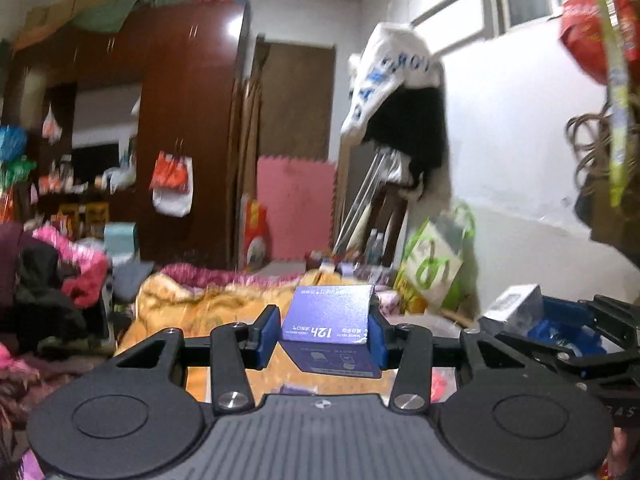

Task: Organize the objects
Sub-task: 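Grasp purple box with left tool while right grasps blue-white packet, then drop purple box into basket with left tool while right drops packet, then grasp clear packet with left tool while right grasps clear bag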

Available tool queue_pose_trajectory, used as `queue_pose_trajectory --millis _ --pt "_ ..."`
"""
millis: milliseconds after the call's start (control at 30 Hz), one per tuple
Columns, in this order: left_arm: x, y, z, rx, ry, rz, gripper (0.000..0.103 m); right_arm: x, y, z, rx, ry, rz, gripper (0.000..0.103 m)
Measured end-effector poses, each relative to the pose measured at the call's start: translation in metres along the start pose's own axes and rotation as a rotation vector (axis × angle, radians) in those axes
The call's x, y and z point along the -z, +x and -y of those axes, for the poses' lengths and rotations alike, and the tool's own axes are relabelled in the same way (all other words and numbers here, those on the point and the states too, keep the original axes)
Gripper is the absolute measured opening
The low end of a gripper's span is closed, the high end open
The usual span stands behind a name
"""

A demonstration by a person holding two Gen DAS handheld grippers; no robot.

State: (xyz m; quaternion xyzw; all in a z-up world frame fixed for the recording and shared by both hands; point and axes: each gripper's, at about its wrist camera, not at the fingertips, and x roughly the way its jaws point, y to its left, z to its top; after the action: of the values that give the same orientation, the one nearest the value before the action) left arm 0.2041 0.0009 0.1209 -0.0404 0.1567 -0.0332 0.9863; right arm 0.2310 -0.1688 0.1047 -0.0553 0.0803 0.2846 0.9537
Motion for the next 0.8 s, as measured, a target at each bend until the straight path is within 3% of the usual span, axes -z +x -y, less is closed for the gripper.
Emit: queue_pose_trajectory --millis 33,67,100,133,167,300,433,567,633,700,800 --pt "0.003 0.007 0.0 -0.001 -0.004 -0.011 0.05 0.002 0.005 0.001 0.007 0.0 -0.006 0.081" --pt "0.008 0.01 -0.002 -0.008 -0.005 -0.013 0.05 0.004 0.009 0.0 0.021 -0.004 -0.018 0.088" --pt "0.011 0.014 -0.004 -0.031 0.001 -0.021 0.062 0.007 0.014 -0.001 0.039 -0.015 -0.042 0.1" --pt "0.014 0.02 -0.003 -0.063 0.016 -0.047 0.082 0.009 0.018 -0.002 0.063 -0.026 -0.064 0.101" --pt "0.016 0.029 -0.001 -0.091 0.037 -0.077 0.085 0.012 0.017 -0.002 0.081 -0.031 -0.071 0.101" --pt "0.023 0.031 -0.005 -0.068 0.032 -0.097 0.085 0.02 -0.002 0.003 0.04 0.003 -0.104 0.103" --pt "0.042 -0.014 -0.006 -0.007 0.043 -0.046 0.085 0.038 -0.042 -0.004 -0.002 -0.002 -0.111 0.103" --pt "0.097 -0.067 0.0 0.048 0.101 -0.07 0.086 0.085 -0.102 -0.017 -0.034 -0.015 -0.092 0.103" --pt "0.128 -0.09 -0.003 0.075 0.072 -0.086 0.086 0.109 -0.126 -0.014 -0.044 0.054 -0.056 0.103" --pt "0.153 -0.111 -0.007 0.105 0.016 -0.062 0.086 0.131 -0.144 -0.016 -0.084 0.084 -0.101 0.102" --pt "0.169 -0.129 0.0 0.11 0.034 -0.036 0.086 0.157 -0.159 -0.024 -0.152 0.134 -0.137 0.101"
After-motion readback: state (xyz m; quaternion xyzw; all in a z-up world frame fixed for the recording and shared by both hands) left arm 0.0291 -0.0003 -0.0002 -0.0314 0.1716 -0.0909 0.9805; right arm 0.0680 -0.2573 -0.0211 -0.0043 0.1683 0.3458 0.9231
